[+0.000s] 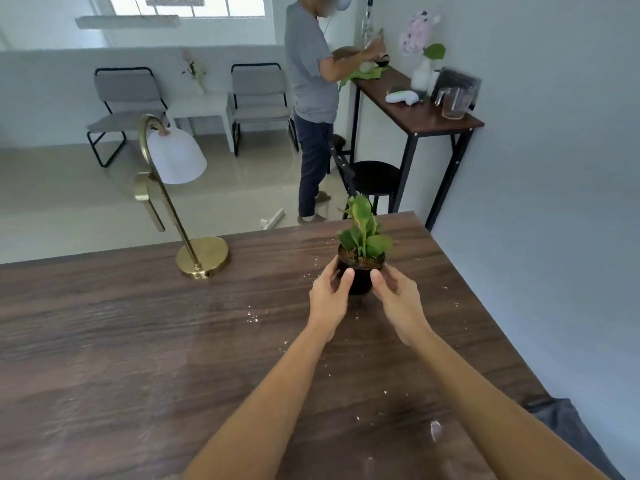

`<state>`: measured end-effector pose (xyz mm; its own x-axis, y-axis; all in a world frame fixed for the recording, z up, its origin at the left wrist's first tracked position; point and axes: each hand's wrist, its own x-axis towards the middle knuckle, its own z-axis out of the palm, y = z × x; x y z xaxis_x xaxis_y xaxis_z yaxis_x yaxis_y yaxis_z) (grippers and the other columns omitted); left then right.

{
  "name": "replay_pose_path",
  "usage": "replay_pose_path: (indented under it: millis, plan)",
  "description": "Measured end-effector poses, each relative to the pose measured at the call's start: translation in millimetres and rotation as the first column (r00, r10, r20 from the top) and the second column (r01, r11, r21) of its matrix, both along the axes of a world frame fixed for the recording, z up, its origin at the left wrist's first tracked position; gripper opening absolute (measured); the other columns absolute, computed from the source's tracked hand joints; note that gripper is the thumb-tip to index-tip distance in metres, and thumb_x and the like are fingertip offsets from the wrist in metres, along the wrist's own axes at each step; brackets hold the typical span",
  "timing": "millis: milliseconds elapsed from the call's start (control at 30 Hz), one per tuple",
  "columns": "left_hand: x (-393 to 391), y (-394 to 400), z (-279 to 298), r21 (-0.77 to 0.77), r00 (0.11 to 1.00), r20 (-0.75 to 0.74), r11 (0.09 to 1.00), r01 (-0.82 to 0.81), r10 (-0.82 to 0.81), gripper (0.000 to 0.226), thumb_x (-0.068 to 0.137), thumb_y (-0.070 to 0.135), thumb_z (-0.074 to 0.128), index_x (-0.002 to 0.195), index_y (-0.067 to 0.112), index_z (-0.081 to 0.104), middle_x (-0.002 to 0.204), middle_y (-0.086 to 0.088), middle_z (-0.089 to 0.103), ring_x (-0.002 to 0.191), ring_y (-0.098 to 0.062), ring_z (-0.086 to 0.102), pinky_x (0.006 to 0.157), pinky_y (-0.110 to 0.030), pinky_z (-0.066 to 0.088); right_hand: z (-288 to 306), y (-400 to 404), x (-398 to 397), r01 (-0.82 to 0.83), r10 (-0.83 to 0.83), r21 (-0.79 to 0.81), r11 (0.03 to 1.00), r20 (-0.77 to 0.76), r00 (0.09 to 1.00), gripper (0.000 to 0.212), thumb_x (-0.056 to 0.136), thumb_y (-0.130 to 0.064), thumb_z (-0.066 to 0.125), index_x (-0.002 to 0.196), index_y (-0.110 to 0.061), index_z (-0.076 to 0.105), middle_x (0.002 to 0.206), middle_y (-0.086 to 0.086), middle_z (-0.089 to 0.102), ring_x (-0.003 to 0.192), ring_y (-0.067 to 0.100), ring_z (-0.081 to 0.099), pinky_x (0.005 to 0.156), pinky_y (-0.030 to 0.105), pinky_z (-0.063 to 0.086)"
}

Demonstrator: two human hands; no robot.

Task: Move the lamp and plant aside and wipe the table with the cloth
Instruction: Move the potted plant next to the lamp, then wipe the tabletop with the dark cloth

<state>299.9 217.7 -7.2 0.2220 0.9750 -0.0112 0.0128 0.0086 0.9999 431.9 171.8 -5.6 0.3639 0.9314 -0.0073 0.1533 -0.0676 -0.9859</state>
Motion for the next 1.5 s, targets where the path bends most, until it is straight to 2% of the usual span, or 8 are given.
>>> replay_pose_path:
  millis: [267, 533, 933, 1067, 1167, 1300, 1400, 1500]
  plan:
    - [-82, 90, 8, 0.028, 0.978, 0.000, 0.977, -0.210, 0.210, 0.043, 0.093, 0.027, 0.058, 0.134, 0.018, 0.052, 0.123, 0.003, 0.064, 0.113, -0.010, 0.059, 0.103, -0.037, 0.046, 12, 120, -87, -0.139, 0.139, -0.001, 0.990, -0.061, 0.988, 0.036, 0.097, -0.032, 0.059, 0.124, -0.009, 0.062, 0.119, 0.005, 0.070, 0.113, 0.017, 0.064, 0.104, 0.045, 0.048]
    - [-128, 143, -23, -0.040, 0.975, -0.005, 0.974, -0.223, 0.223, 0.046, 0.095, 0.021, 0.054, 0.139, 0.016, 0.044, 0.135, 0.001, 0.057, 0.123, -0.012, 0.052, 0.109, -0.040, 0.040, -8, 184, -126, -0.221, 0.221, -0.142, 0.965, -0.013, 0.975, 0.036, 0.095, -0.030, 0.060, 0.126, -0.010, 0.060, 0.124, 0.007, 0.066, 0.118, 0.021, 0.060, 0.105, 0.047, 0.046]
    - [-171, 60, -24, 0.027, 0.922, -0.317, 0.974, -0.226, 0.222, 0.058, 0.095, 0.027, 0.054, 0.148, 0.019, 0.030, 0.151, 0.003, 0.038, 0.136, -0.011, 0.039, 0.108, -0.024, 0.031, 23, 75, -44, -0.342, 0.382, -0.185, 0.921, 0.269, 0.884, 0.054, 0.097, -0.036, 0.055, 0.147, -0.022, 0.041, 0.146, -0.001, 0.051, 0.128, 0.008, 0.051, 0.105, 0.026, 0.041]
    - [-217, -41, -30, 0.166, 0.765, -0.582, 0.961, -0.222, 0.277, 0.053, 0.094, 0.027, 0.054, 0.144, 0.019, 0.038, 0.146, -0.005, 0.046, 0.135, -0.018, 0.041, 0.110, -0.037, 0.034, 26, -45, 33, -0.190, 0.248, -0.167, 0.967, 0.473, 0.845, 0.042, 0.096, -0.037, 0.055, 0.136, -0.024, 0.056, 0.128, -0.008, 0.065, 0.113, -0.006, 0.058, 0.097, 0.010, 0.040]
    - [-258, -115, -39, 0.286, 0.606, -0.708, 0.932, -0.223, 0.363, 0.050, 0.092, 0.019, 0.055, 0.140, 0.008, 0.044, 0.146, -0.014, 0.044, 0.141, -0.022, 0.028, 0.112, -0.045, 0.031, 5, -142, 84, 0.025, 0.104, -0.187, 0.982, 0.646, 0.756, 0.045, 0.094, -0.044, 0.049, 0.134, -0.026, 0.056, 0.132, 0.000, 0.064, 0.118, 0.020, 0.062, 0.099, 0.029, 0.041]
    - [-307, -199, -56, 0.234, 0.378, -0.866, 0.934, -0.270, 0.326, 0.051, 0.091, 0.024, 0.058, 0.138, 0.009, 0.046, 0.151, -0.015, 0.038, 0.143, -0.034, 0.024, 0.109, -0.064, 0.024, -34, -248, 117, 0.138, 0.210, -0.364, 0.921, 0.764, 0.610, 0.062, 0.096, -0.059, 0.036, 0.149, -0.027, 0.038, 0.157, 0.005, 0.034, 0.147, 0.026, 0.023, 0.114, 0.057, 0.028]
    - [-317, -232, -63, 0.142, 0.222, -0.953, 0.953, -0.269, 0.205, 0.067, 0.087, 0.056, 0.033, 0.147, 0.026, 0.032, 0.158, -0.004, 0.025, 0.146, -0.030, 0.018, 0.111, -0.061, 0.015, -49, -276, 119, 0.173, 0.410, -0.523, 0.835, 0.799, 0.440, 0.079, 0.086, -0.072, 0.011, 0.155, -0.032, 0.007, 0.162, -0.006, 0.002, 0.151, 0.025, 0.000, 0.119, 0.054, 0.007]
    - [-313, -235, -64, 0.140, 0.182, -0.965, 0.958, -0.252, 0.189, 0.076, 0.080, 0.065, 0.017, 0.149, 0.034, 0.023, 0.160, 0.001, 0.018, 0.147, -0.027, 0.014, 0.112, -0.060, 0.013, -52, -264, 105, 0.309, 0.348, -0.495, 0.812, 0.836, 0.424, 0.080, 0.085, -0.076, 0.001, 0.155, -0.038, 0.000, 0.165, -0.004, -0.001, 0.152, 0.028, 0.001, 0.120, 0.055, 0.006]
